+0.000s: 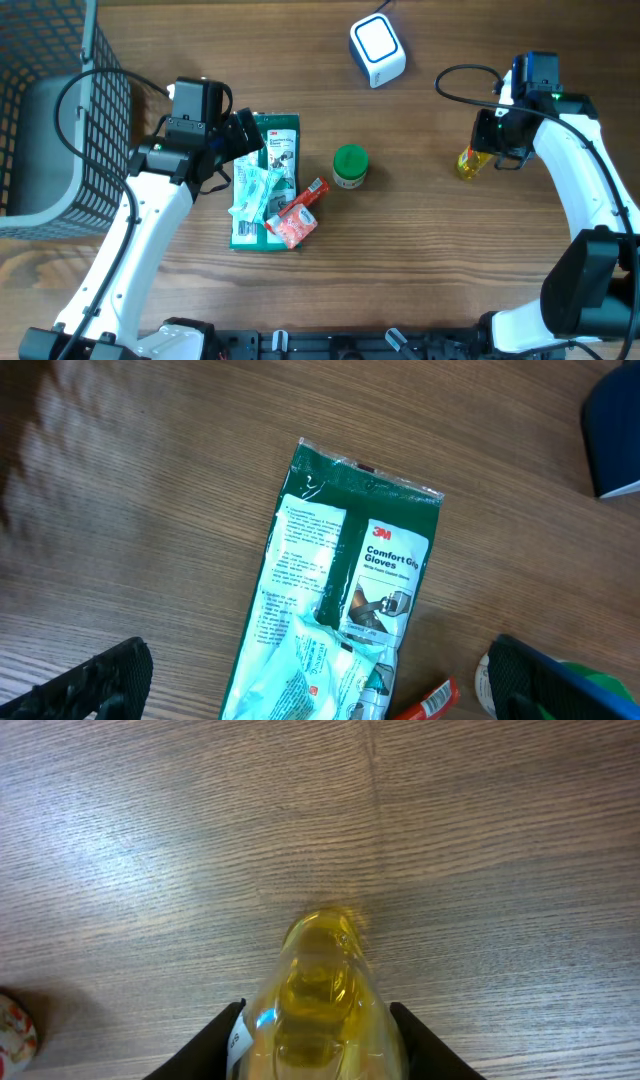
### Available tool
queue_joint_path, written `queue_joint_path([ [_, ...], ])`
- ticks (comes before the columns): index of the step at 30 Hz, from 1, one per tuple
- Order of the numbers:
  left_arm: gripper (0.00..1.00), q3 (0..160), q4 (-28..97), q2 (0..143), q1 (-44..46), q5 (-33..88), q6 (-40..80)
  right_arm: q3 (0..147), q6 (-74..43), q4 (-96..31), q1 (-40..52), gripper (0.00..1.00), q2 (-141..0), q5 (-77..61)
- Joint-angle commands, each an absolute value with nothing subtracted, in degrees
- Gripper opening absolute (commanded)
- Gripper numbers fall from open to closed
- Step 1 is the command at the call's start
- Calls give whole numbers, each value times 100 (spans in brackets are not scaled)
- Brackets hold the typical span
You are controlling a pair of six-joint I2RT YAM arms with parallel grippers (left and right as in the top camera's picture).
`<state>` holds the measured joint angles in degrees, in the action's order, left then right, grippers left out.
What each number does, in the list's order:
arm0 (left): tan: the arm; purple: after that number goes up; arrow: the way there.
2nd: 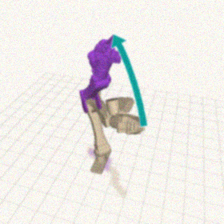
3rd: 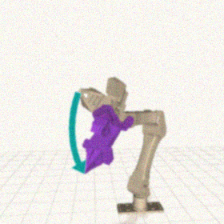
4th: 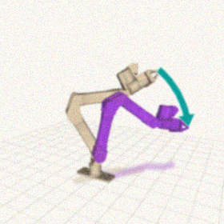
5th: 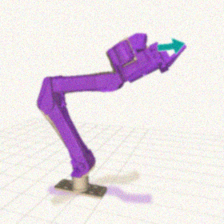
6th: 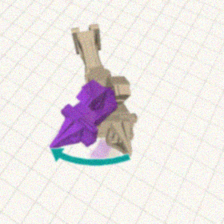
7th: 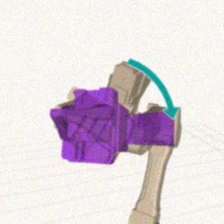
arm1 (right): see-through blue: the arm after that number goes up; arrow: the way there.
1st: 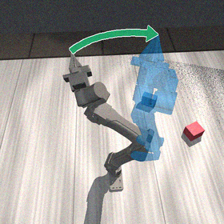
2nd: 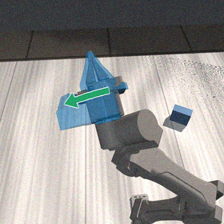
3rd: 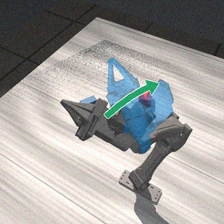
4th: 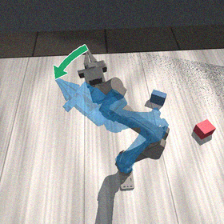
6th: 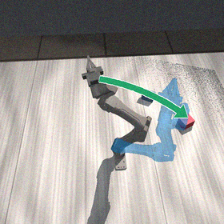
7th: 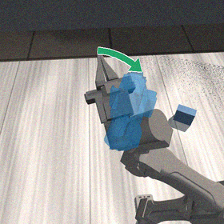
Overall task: Scan the item barcode
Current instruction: 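Move the bottle to the right side and lower it onto the table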
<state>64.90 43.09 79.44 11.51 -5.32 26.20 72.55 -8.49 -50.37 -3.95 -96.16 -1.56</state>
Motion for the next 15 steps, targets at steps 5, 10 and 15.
queue_joint_path([
  [5,100,6495,4296,7933,1122,-587,2571,7266,-770,-5140,-395,63,-9616,-307],
  [10,100,6493,4296,7933,1122,-589,2569,7277,-764,-5144,-395,69,-9609,-259],
  [15,100,6495,4296,7933,1122,-587,2571,8372,-764,-5804,-349,70,-9242,-333],
])
